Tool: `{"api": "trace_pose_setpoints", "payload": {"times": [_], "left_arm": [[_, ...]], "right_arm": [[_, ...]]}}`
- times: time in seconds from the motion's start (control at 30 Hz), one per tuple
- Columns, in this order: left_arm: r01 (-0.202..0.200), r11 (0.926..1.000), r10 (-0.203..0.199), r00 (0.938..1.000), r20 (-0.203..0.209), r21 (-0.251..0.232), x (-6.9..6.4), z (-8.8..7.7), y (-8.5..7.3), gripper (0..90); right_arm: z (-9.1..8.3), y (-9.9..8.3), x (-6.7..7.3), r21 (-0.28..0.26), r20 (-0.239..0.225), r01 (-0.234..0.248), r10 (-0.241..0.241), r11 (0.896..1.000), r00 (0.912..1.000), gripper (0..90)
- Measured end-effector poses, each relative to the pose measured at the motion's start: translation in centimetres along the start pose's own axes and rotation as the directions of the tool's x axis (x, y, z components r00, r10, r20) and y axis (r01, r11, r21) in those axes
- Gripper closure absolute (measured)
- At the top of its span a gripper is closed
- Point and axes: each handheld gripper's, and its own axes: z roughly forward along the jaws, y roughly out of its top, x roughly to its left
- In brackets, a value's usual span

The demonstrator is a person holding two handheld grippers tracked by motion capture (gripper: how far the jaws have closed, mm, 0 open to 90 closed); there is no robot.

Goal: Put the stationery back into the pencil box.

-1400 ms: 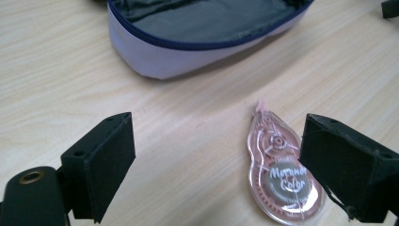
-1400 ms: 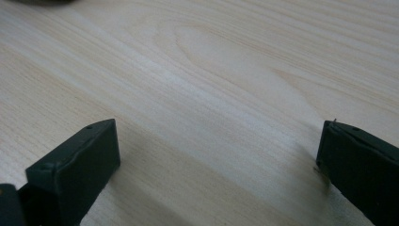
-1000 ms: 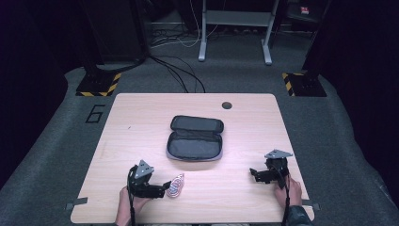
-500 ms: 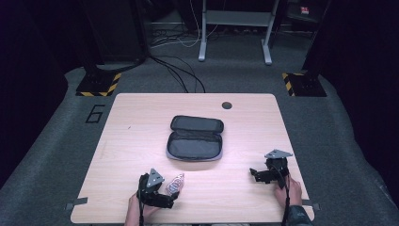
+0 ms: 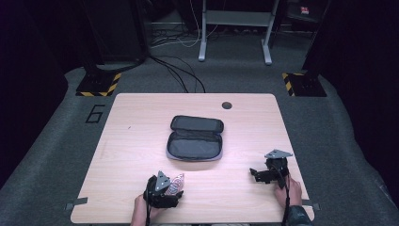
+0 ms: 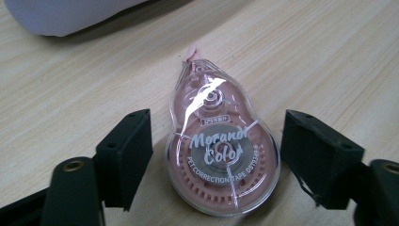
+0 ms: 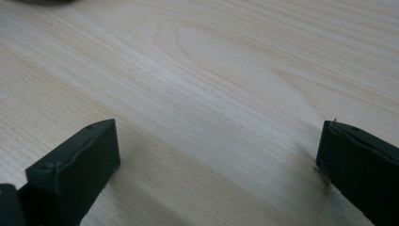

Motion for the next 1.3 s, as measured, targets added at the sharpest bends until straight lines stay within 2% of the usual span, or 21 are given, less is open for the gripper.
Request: {"api": "trace_pose_setpoints", "payload": {"times": [0.07, 0.1, 0.17, 0.37, 0.47, 0.5, 0.6, 0.7, 0.77, 0.83, 0.87, 0.93, 0.97, 1.0, 1.03, 1.1, 1.13, 1.23, 1.3], "left_arm": [[-0.001, 1.0000, 0.001, 1.0000, -0.006, -0.009, 0.0, 0.0, 0.0, 28.0], [0.010, 0.9998, -0.010, 0.9999, -0.011, -0.019, -0.1, 0.0, -0.1, 32.7], [0.002, 0.9997, -0.002, 0.9999, -0.014, -0.026, 0.0, -0.1, -0.2, 38.3], [-0.001, 0.9994, 0.001, 1.0000, -0.006, -0.036, 0.1, -0.2, -0.3, 39.3], [-0.002, 0.9994, 0.003, 0.9999, 0.010, -0.034, 0.3, -0.3, -0.3, 39.4], [-0.009, 0.9987, 0.009, 0.9999, 0.006, -0.051, 0.3, -0.3, -0.3, 39.4], [-0.011, 0.9983, 0.013, 0.9997, 0.022, -0.058, 0.4, -0.8, 0.0, 39.4], [-0.010, 0.9975, 0.011, 0.9998, 0.014, -0.069, 0.3, -1.1, 0.2, 39.4], [-0.019, 0.9975, 0.021, 0.9993, 0.031, -0.067, 0.5, -1.5, 0.4, 39.4], [-0.026, 0.9966, 0.027, 0.9994, 0.020, -0.079, 0.5, -1.6, 0.6, 39.4], [-0.023, 0.9972, 0.026, 0.9990, 0.035, -0.071, 0.7, -1.8, 0.8, 39.4], [-0.031, 0.9968, 0.034, 0.9987, 0.037, -0.073, 0.8, -2.0, 0.9, 39.4], [-0.022, 0.9964, 0.025, 0.9988, 0.042, -0.082, 0.9, -2.0, 1.0, 39.4], [-0.009, 0.9961, 0.015, 0.9976, 0.067, -0.088, 1.0, -2.2, 1.2, 39.4], [-0.021, 0.9968, 0.027, 0.9966, 0.078, -0.078, 1.1, -2.4, 1.4, 39.4], [-0.018, 0.9958, 0.024, 0.9974, 0.068, -0.090, 1.1, -2.4, 1.5, 39.4], [-0.015, 0.9957, 0.023, 0.9960, 0.087, -0.092, 1.2, -2.6, 1.8, 39.4], [-0.027, 0.9950, 0.035, 0.9960, 0.082, -0.096, 1.4, -2.8, 2.4, 39.3], [-0.019, 0.9948, 0.029, 0.9953, 0.093, -0.100, 1.6, -3.0, 2.7, 39.4]], "right_arm": [[0.0, 0.0, 0.0, 0.000, 0.000, 0.001, -0.001, 1.000, 1.0000, 0.0], [0.0, 0.0, 0.0, 0.000, 0.002, 0.002, -0.002, 1.000, 1.0000, 0.0], [0.0, 0.0, 0.0, 0.000, 0.000, 0.002, -0.002, 1.000, 1.0000, 0.0], [0.0, 0.0, 0.0, 0.000, 0.003, 0.004, -0.004, 1.000, 1.0000, 0.0], [0.0, 0.0, 0.0, 0.000, 0.000, 0.000, 0.000, 1.000, 1.0000, 0.0], [0.0, 0.0, 0.0, 0.000, 0.000, 0.001, -0.001, 1.000, 1.0000, 0.0], [0.0, 0.0, 0.0, 0.000, 0.000, 0.001, -0.001, 1.000, 1.0000, 0.0], [0.0, 0.0, 0.0, 0.000, 0.000, 0.000, 0.000, 1.000, 1.0000, 0.0], [0.0, 0.0, 0.0, 0.000, 0.000, 0.001, -0.001, 1.000, 1.0000, 0.0], [0.0, 0.0, 0.0, 0.000, 0.000, 0.001, -0.001, 1.000, 1.0000, 0.0], [0.0, 0.0, 0.0, 0.000, 0.000, 0.000, 0.000, 1.000, 1.0000, 0.0], [0.0, 0.0, 0.0, 0.000, 0.000, 0.003, -0.003, 1.000, 1.0000, 0.0], [0.0, 0.0, 0.0, 0.000, 0.000, 0.003, -0.003, 1.000, 1.0000, 0.0], [0.0, 0.0, 0.0, 0.000, 0.000, 0.000, 0.000, 1.000, 1.0000, 0.0], [0.0, 0.0, 0.0, 0.000, 0.000, 0.001, -0.001, 1.000, 1.0000, 0.0], [0.0, 0.0, 0.0, 0.000, 0.000, 0.000, 0.000, 1.000, 1.0000, 0.0], [0.0, 0.0, 0.0, 0.000, 0.000, 0.000, 0.000, 1.000, 1.0000, 0.0], [0.0, 0.0, 0.0, -0.001, 0.001, -0.001, 0.001, 1.000, 1.0000, 0.0], [0.0, 0.0, 0.0, -0.001, 0.000, 0.000, 0.000, 1.000, 1.0000, 0.0]]}}
